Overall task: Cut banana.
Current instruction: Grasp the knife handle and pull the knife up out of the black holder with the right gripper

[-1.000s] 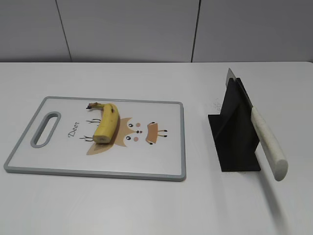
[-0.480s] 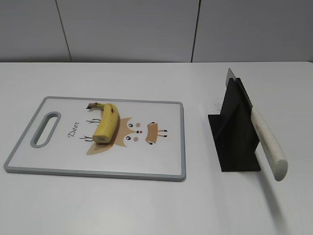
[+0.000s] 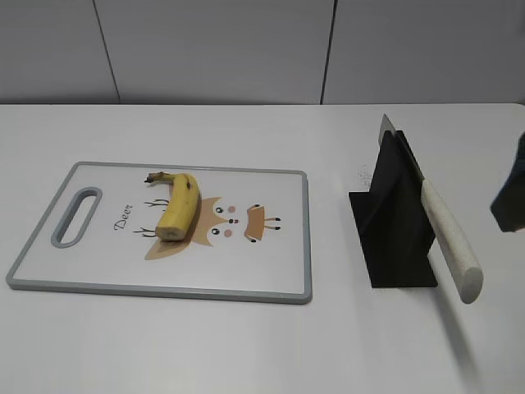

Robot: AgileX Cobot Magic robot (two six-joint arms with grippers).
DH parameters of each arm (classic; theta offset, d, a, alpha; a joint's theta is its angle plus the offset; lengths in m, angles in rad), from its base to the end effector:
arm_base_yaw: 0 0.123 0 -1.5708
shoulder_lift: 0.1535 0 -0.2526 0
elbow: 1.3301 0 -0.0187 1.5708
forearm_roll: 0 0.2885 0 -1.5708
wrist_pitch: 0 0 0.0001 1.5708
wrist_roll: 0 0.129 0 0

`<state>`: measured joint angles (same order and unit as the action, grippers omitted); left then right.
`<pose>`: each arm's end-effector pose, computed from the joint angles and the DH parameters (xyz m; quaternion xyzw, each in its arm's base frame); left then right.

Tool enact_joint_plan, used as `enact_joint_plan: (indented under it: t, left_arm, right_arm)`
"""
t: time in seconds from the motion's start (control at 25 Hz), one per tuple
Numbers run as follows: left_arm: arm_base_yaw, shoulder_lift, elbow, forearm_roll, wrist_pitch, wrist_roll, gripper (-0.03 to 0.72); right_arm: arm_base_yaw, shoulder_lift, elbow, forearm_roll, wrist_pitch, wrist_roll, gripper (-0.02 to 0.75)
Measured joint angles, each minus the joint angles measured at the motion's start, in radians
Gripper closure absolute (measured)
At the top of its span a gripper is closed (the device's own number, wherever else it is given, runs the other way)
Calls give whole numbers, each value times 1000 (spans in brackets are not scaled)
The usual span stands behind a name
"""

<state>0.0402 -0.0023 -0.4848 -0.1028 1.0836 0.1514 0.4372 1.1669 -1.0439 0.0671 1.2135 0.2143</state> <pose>0.0950 -0.0079 0.2710 0.0501 0.8598 -0.0027 0.5081 0.2385 0.1204 0.2539 -0.1032 0.9812 0.0824 0.1410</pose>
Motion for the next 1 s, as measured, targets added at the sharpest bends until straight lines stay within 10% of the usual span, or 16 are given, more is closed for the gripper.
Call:
enact_joint_plan:
  t: [1.0]
  left_arm:
    - [0,0,0,0,0,0,99]
  right_arm:
    - [0,349,-16,7,-132,139,232]
